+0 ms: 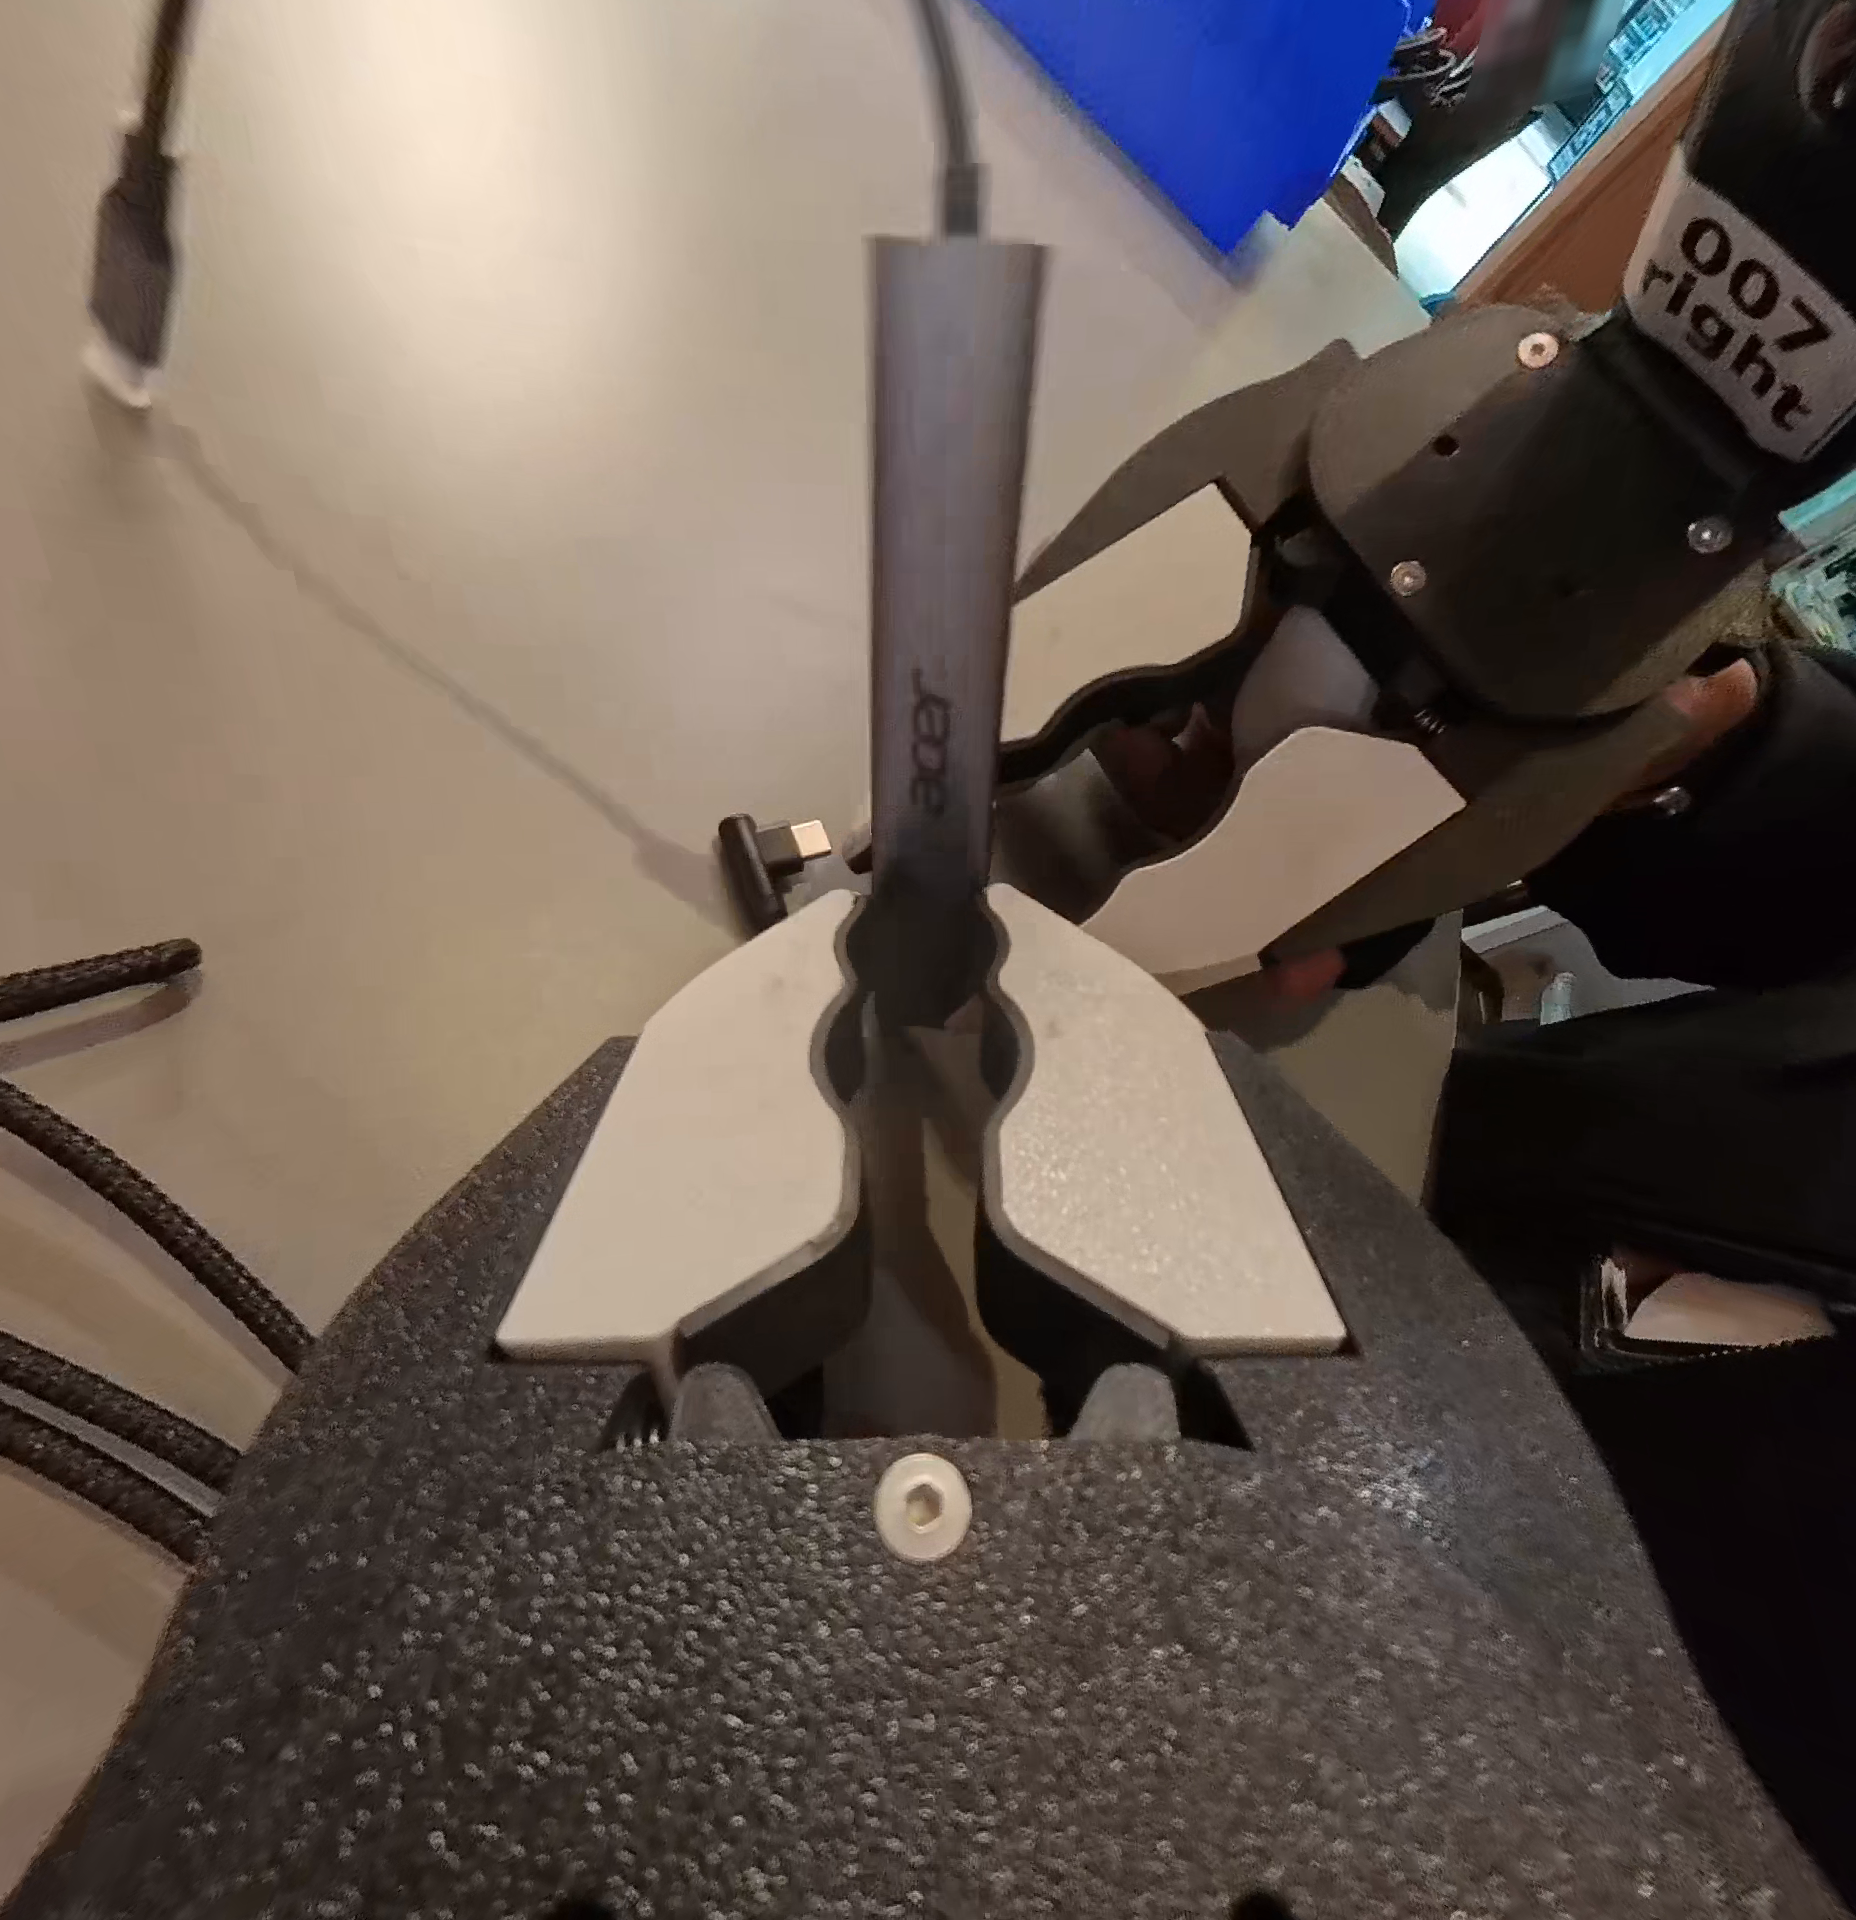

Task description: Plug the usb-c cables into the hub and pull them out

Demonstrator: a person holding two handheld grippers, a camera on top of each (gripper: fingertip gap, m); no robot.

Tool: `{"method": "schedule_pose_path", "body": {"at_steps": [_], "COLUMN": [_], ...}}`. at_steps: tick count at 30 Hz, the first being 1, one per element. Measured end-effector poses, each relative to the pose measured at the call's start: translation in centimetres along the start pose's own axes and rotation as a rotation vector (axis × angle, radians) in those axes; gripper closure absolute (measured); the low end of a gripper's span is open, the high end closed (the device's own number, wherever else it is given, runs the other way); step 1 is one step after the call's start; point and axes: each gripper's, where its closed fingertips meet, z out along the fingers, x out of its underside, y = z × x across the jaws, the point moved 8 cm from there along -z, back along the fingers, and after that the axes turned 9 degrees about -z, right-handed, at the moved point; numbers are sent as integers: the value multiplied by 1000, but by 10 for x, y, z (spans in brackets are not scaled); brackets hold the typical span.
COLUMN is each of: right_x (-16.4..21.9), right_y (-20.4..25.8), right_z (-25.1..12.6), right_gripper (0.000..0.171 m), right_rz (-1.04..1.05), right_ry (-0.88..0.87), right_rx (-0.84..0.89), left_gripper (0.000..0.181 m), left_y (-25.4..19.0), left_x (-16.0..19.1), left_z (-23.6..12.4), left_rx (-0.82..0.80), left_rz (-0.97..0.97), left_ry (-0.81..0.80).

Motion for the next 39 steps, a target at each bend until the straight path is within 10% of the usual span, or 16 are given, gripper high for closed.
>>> {"method": "schedule_pose_path", "body": {"at_steps": [24,39], "right_x": [-8,-6], "right_y": [9,-16], "right_z": [-10,-43], "right_gripper": [161,148], "right_rz": [-416,-237], "right_ry": [-68,-350], "right_rx": [275,191], "left_gripper": [154,161], "left_y": [8,13], "left_x": [-25,-41], "left_z": [-18,-33], "left_rx": [270,645], "left_rz": [-407,-660], "left_ry": [-357,-607]}}
